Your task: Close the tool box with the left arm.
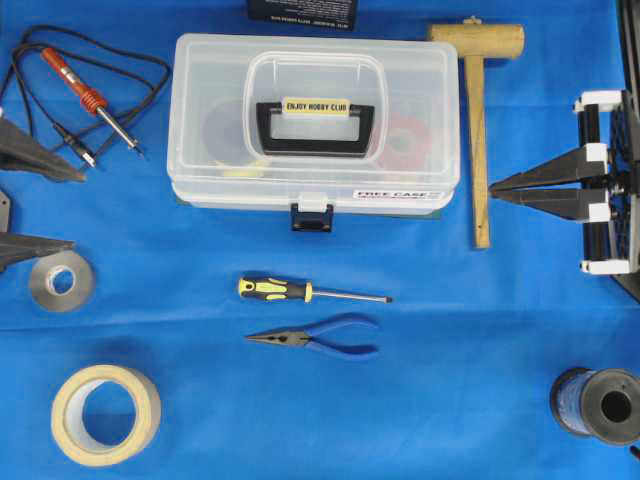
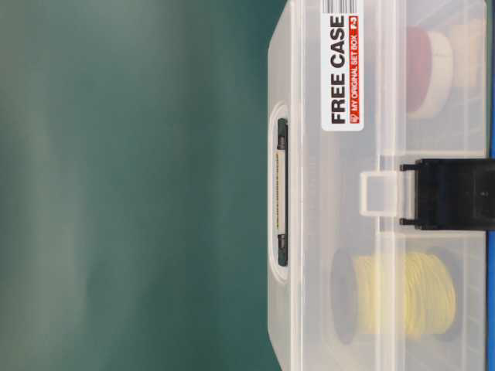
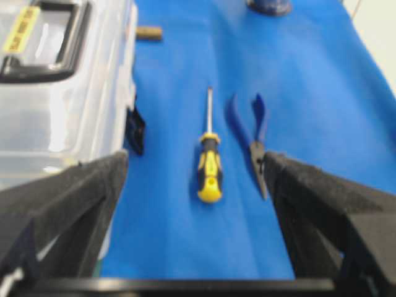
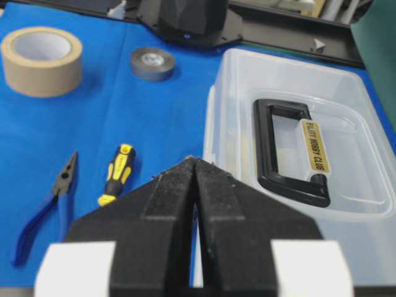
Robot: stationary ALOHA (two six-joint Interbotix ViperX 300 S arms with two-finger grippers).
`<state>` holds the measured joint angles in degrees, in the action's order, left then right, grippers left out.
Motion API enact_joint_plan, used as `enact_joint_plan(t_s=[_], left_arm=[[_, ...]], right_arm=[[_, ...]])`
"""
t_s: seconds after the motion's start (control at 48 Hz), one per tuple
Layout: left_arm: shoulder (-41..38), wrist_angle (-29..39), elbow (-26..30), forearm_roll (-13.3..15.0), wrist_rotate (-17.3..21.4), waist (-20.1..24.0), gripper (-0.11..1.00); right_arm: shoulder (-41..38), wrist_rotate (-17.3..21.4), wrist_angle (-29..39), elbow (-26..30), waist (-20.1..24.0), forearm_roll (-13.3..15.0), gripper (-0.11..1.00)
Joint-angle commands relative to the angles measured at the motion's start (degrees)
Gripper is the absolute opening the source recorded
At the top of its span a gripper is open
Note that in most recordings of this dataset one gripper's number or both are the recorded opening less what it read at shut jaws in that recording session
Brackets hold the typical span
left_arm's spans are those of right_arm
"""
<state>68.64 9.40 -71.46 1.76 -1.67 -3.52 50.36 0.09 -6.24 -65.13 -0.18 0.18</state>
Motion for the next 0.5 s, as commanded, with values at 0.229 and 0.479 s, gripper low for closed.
enact_joint_plan(t_s=[0.229, 0.479], left_arm=[[3.8, -5.5, -6.9, -0.2, 2.6, -0.2, 0.87], [3.7, -6.3, -7.4, -0.2, 2.8, -0.1, 0.87]], right_arm=[[-0.4, 0.1, -0.3, 0.4, 0.0, -0.1, 0.00], [-0.4, 0.1, -0.4, 0.3, 0.1, -0.1, 0.00]])
